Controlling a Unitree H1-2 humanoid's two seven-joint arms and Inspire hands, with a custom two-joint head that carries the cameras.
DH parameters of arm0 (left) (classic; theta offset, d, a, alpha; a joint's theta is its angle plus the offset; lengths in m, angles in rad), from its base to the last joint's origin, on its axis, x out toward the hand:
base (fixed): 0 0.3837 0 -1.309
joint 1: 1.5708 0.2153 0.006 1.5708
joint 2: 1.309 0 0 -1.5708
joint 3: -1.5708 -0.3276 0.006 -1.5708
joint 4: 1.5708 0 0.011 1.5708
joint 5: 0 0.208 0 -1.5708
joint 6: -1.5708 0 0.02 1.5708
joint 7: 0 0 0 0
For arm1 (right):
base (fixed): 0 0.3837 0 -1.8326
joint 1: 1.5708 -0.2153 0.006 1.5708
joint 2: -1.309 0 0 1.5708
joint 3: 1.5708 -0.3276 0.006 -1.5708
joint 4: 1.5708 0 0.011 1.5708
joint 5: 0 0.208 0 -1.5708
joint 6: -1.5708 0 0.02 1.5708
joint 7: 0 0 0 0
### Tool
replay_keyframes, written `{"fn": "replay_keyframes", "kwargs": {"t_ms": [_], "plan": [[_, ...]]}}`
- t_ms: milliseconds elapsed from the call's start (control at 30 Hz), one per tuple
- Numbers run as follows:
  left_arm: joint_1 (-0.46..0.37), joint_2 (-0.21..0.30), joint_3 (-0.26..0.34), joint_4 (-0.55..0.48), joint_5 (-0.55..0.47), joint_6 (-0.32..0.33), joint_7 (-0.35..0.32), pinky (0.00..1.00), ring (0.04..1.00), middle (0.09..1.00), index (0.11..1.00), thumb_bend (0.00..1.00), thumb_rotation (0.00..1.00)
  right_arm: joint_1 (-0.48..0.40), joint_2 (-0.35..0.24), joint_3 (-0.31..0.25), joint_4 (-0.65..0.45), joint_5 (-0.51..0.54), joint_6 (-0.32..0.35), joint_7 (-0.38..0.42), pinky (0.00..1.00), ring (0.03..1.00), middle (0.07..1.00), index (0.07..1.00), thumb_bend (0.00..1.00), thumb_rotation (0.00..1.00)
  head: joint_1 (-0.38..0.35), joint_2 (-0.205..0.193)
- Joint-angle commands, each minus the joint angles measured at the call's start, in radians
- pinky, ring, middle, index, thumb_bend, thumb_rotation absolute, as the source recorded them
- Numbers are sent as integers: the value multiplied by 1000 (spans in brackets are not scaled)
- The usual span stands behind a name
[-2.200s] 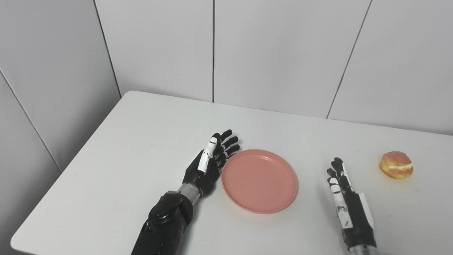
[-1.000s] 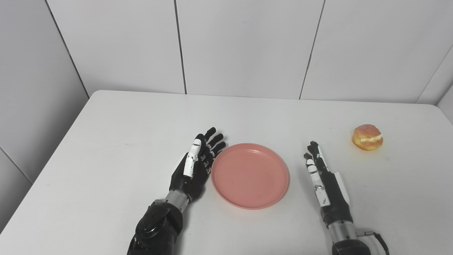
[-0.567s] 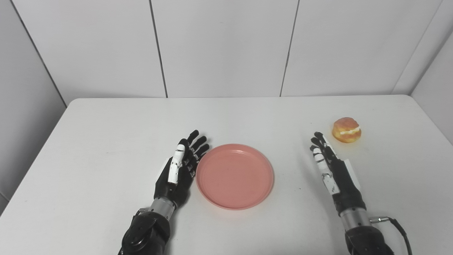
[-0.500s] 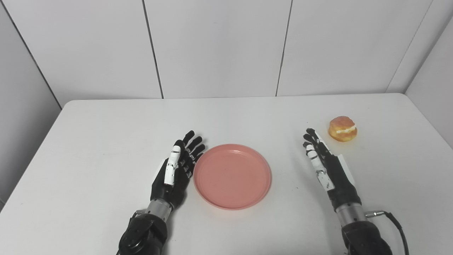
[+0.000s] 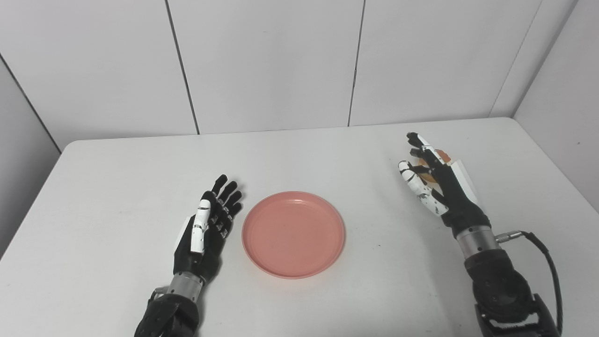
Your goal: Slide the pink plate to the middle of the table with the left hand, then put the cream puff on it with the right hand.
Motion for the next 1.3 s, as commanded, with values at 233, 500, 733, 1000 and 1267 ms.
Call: {"fn": "replay_keyframes", "kwargs": {"t_ms": [233, 500, 733, 1000, 1267], "plan": [[73, 21, 6, 74, -5, 56, -5, 989, 962, 967, 963, 383, 1000, -110, -113, 7, 3, -156, -42, -25, 777, 881, 939, 949, 651, 760, -46, -25], [62, 24, 8, 104, -14, 47, -19, 1000, 966, 967, 968, 373, 1000, -171, -150, 11, 115, -211, -69, -72, 716, 862, 941, 941, 785, 581, -56, -44], [58, 28, 8, 121, -10, 42, -20, 994, 962, 964, 964, 359, 1000, -218, -175, 35, 169, -289, -42, -77, 716, 903, 963, 954, 890, 560, -72, -53], [52, 26, 10, 129, -16, 49, -22, 993, 964, 965, 958, 361, 1000, -281, -192, 40, 290, -325, -19, -82, 738, 920, 979, 967, 925, 570, -76, -55], [51, 23, 11, 133, -15, 48, -25, 995, 965, 966, 959, 363, 1000, -334, -208, 67, 424, -340, 10, -66, 783, 930, 984, 970, 913, 573, -73, -53]]}}
